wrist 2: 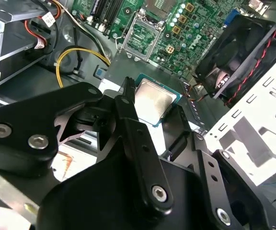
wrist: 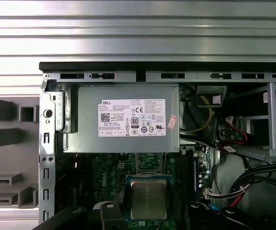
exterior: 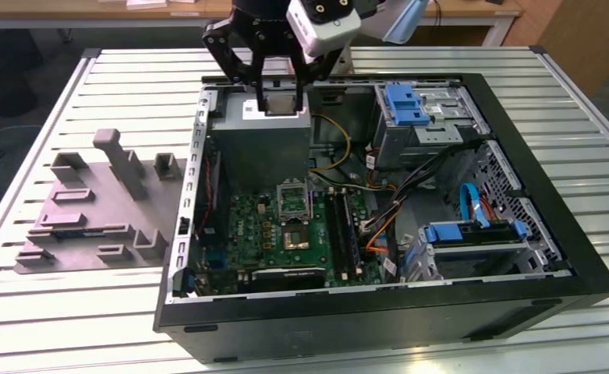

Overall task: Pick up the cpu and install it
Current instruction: 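Pick up the cpu and move it towards the insertion slot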

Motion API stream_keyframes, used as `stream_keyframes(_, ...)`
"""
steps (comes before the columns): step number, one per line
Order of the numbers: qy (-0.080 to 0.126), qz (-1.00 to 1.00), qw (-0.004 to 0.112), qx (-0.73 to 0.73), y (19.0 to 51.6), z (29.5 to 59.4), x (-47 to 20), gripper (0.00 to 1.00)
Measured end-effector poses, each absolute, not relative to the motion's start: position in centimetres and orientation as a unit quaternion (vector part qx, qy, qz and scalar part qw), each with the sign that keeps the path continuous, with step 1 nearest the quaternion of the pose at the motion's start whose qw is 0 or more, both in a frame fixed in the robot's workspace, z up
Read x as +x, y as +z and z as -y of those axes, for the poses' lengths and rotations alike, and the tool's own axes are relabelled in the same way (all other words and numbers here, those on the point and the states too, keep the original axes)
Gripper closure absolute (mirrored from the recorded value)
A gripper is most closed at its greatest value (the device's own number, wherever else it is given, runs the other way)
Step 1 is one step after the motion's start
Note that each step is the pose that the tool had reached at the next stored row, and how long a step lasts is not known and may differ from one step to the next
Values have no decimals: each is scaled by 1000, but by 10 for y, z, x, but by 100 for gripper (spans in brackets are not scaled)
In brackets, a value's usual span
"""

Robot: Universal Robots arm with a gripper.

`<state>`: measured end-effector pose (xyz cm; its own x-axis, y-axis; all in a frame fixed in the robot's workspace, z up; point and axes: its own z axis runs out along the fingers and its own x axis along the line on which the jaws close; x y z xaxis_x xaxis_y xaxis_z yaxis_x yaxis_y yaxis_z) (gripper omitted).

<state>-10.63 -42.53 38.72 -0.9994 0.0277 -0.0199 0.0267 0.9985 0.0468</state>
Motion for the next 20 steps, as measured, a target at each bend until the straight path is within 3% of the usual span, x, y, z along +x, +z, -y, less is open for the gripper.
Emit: stream_keyframes(20, 23, -1000, 10, 14, 387, 426, -91, 53)
